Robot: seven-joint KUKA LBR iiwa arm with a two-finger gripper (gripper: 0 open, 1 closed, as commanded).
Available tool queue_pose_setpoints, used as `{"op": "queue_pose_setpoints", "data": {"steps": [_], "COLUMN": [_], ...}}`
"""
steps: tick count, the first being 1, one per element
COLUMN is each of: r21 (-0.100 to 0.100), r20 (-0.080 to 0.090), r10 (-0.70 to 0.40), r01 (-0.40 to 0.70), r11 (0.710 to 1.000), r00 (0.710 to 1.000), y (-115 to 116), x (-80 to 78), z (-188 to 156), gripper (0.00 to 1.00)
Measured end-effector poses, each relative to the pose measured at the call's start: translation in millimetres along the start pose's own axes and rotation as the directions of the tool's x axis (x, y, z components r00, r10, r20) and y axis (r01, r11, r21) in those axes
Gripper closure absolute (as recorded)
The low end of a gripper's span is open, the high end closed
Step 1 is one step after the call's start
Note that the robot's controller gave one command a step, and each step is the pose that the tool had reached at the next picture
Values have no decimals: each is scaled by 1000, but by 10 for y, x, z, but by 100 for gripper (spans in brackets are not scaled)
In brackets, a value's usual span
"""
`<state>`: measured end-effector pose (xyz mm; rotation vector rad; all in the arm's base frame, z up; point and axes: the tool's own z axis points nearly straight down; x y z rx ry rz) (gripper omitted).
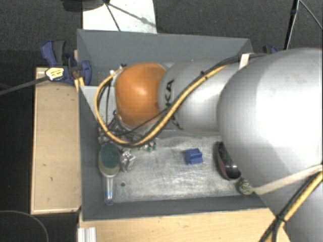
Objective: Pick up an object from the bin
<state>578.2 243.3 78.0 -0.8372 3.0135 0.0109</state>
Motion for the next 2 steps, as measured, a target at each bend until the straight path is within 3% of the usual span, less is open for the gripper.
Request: {"op": "queue_pose_setpoints", "data": {"steps": [1, 2], "r21": [5, 6], "r20": [-7, -4], "r10": [7, 57], "r01": [-7, -57], "r11": [1000, 998], "r00": [1000, 998], "y": [-44, -321], "x": [28, 129], "z": [22, -1314], "gripper": [100, 100]}}
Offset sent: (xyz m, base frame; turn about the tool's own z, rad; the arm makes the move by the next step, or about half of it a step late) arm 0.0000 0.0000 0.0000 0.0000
